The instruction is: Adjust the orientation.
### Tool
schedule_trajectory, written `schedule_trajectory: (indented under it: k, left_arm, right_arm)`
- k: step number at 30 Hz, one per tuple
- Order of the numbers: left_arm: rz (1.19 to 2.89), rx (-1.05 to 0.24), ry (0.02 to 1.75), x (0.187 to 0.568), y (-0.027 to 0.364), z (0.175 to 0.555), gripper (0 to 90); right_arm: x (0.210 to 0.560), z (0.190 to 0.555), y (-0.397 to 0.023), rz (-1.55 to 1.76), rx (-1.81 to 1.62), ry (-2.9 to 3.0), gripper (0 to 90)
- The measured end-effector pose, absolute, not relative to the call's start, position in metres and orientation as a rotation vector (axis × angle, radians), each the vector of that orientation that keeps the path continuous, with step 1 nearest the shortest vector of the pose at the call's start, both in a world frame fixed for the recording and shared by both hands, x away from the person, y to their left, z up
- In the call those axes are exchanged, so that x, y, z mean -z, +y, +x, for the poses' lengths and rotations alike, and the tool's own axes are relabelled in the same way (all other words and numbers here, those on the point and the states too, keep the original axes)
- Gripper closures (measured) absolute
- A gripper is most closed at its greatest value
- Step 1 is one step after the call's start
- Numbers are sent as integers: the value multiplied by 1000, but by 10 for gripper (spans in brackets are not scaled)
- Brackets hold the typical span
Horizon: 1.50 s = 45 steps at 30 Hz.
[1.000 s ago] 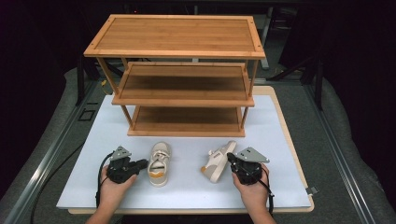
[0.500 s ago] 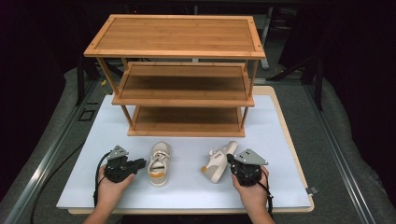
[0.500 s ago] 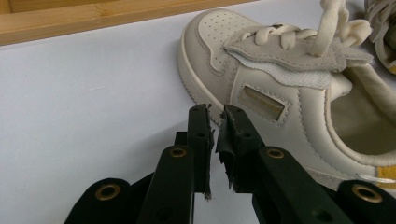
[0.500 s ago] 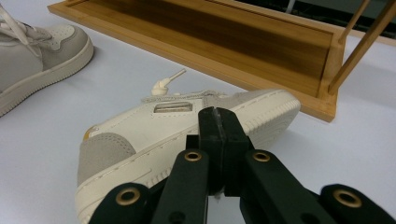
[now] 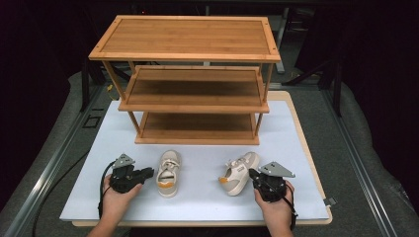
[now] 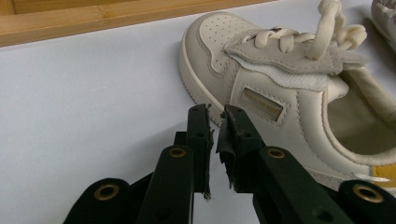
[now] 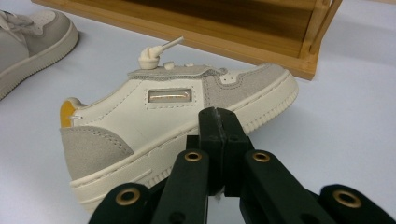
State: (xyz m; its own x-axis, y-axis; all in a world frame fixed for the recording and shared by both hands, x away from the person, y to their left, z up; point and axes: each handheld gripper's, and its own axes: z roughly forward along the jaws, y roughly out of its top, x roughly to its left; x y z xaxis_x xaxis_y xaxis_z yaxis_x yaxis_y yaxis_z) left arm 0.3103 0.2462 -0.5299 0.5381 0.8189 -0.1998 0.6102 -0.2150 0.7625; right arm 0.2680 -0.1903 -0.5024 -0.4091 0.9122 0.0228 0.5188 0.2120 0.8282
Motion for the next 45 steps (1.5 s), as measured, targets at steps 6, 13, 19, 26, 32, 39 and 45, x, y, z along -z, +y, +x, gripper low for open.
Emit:
schedule_trajectory:
  k: [6, 13, 19, 26, 32, 39, 45]
  left_arm:
    - [1922, -306, 1161, 529, 246, 312, 810]
    - [1924, -304, 1153, 528, 245, 312, 808]
    - [1913, -299, 1158, 528, 248, 312, 805]
    - [1917, -293, 1152, 527, 247, 312, 805]
    - [1918, -296, 1153, 528, 246, 312, 804]
    - [1921, -288, 1149, 528, 243, 312, 804]
    - [1916, -282, 1144, 529, 242, 312, 799]
  right_arm:
    - [504, 266, -194, 1339, -1058, 2016, 900]
    - [507, 265, -203, 1414, -1077, 2032, 900]
    - [510, 266, -209, 1471, -1061, 2036, 900]
    - [522, 272, -217, 1547, -1005, 2038, 900]
    - [527, 279, -225, 1577, -1063, 2003, 900]
    - [529, 286, -218, 1535, -1067, 1994, 900]
    - [531, 294, -204, 1456, -1076, 2030, 900]
